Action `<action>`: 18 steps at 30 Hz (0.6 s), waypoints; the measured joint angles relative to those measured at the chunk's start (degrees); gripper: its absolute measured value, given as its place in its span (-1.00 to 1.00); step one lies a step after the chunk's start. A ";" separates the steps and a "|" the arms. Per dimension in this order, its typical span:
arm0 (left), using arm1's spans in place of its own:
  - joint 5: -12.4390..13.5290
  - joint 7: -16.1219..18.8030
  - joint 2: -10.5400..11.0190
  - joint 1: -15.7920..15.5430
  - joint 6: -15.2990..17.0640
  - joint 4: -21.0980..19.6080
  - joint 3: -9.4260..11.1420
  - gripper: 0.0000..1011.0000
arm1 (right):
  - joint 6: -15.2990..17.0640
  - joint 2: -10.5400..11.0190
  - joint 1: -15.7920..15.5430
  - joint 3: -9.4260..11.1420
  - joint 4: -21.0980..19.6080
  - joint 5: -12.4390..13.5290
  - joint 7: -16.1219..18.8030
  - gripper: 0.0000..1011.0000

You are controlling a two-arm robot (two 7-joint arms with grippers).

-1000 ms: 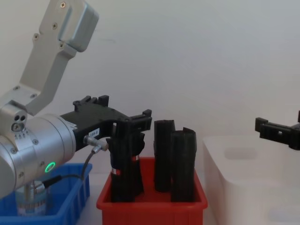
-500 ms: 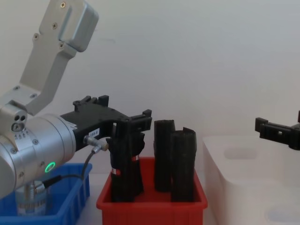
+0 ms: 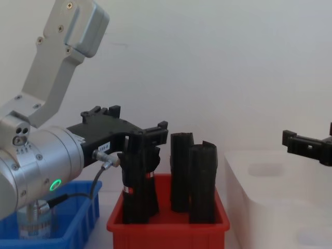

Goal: Pick the cotton swabs from the blue box and place them into the white box.

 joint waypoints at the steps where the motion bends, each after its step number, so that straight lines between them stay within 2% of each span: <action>1: 0.00 0.00 0.00 0.00 0.00 0.00 0.00 0.99 | 0.00 0.00 0.00 0.00 0.00 0.00 0.00 0.98; 18: 0.00 0.00 0.00 0.00 0.00 0.00 0.00 0.99 | 0.00 0.00 0.00 0.00 0.00 0.00 0.00 0.98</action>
